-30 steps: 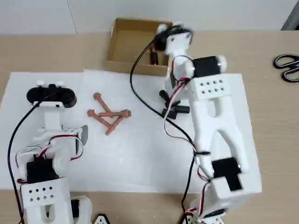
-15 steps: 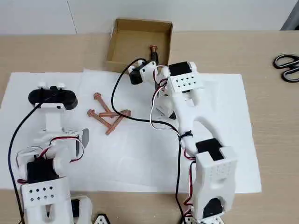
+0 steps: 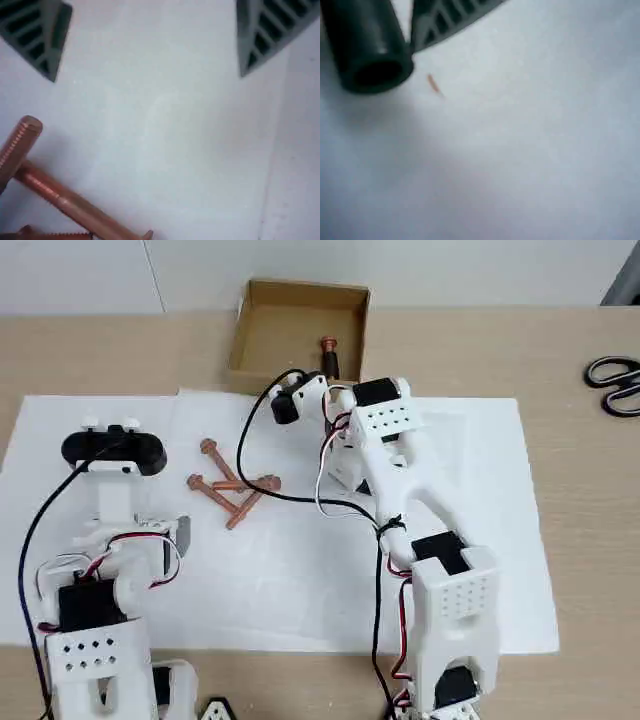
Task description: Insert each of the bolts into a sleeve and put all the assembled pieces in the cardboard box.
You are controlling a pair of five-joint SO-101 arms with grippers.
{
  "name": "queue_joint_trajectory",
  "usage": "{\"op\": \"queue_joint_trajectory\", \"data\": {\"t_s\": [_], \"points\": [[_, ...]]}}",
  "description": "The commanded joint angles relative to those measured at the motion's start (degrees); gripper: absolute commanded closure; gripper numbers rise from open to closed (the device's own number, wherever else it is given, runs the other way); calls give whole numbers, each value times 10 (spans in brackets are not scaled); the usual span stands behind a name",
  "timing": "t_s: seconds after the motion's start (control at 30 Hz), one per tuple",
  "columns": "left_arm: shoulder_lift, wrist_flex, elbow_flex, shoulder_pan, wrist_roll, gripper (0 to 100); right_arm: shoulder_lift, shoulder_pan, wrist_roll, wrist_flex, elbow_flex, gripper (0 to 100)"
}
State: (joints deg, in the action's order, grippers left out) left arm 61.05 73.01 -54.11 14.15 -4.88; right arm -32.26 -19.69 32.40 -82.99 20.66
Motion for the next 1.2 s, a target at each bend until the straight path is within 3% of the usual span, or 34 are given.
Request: {"op": "queue_joint_trajectory", "data": {"t_s": [0.0,0.57,0.77,1.03,1.17], "points": [[8,-2,17,1,-1,781,-13,-2,2,0,-6,830],[8,0,18,3,-2,781,-1,2,1,-58,17,831],[8,1,18,3,-2,781,-36,2,1,-57,17,898],[8,1,18,3,-2,781,-22,0,-3,-80,19,900],[8,1,19,3,-2,781,-2,1,-37,-80,19,998]]}}
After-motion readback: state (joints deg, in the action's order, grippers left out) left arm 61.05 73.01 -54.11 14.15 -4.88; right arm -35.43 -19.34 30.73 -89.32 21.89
